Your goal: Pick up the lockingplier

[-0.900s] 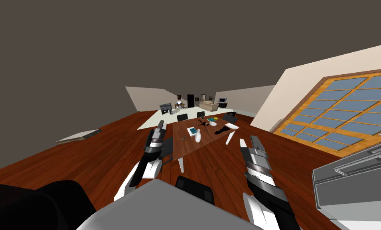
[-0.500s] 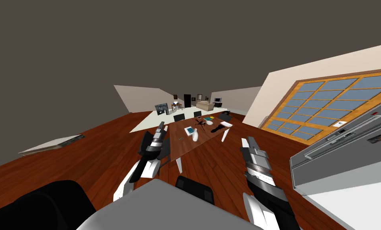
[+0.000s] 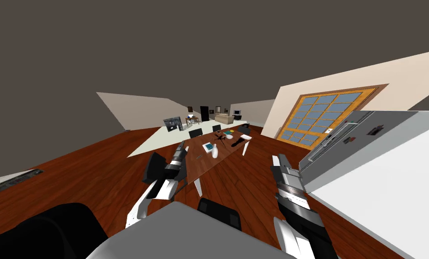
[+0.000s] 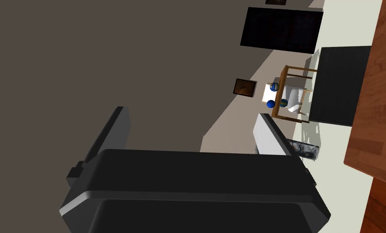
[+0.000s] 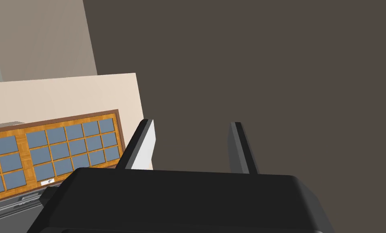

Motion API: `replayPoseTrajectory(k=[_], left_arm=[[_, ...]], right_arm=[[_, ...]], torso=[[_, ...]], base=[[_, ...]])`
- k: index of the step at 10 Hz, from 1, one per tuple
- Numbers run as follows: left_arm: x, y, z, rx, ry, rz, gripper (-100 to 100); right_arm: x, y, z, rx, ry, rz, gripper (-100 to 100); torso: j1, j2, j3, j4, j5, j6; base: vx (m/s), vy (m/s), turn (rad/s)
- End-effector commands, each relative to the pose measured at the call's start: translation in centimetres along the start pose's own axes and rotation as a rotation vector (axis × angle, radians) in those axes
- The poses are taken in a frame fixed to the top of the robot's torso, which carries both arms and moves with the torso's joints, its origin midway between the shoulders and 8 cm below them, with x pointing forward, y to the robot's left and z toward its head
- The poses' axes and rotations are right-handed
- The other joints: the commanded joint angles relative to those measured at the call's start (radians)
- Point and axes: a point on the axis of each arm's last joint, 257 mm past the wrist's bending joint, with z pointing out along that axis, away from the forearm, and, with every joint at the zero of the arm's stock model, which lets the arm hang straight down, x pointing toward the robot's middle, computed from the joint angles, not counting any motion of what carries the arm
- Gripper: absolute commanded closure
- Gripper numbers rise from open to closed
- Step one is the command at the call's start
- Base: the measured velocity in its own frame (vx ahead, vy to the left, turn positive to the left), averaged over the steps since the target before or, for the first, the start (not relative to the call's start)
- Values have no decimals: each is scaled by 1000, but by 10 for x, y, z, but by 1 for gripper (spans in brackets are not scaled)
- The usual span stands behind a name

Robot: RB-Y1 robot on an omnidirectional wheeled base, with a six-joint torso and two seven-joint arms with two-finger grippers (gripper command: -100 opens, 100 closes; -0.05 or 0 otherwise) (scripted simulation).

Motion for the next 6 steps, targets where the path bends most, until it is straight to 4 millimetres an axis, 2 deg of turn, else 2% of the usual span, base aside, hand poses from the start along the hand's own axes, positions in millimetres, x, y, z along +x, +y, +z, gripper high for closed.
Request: replayPoseTrajectory(k=[1,2,3,4,5,6], left_arm=[[-13,23,0,-69,-14,-41,-100],[-24,39,-2,-118,-29,-76,-100],[-26,48,-4,-145,-33,-76,-100],[-39,71,-8,-211,-56,-113,-100],[-53,84,-11,-249,-78,-145,-100],[-54,94,-15,-278,-85,-151,-100]], right_arm=[[0,0,0,0,0,0,0],[0,0,0,0,0,0,0],[0,0,0,0,0,0,0],[0,0,0,0,0,0,0],[0,0,0,0,0,0,0],[0,0,0,0,0,0,0]], torso=[[0,0,0,0,0,0],[0,0,0,0,0,1],[0,0,0,0,0,1],[1,0,0,0,0,0],[0,0,0,0,0,1],[1,0,0,0,0,1]], base=[[-13,1,-213],[-23,7,-367],[-15,14,-133],[-14,10,-249],[-20,14,-400],[-17,19,-143]])
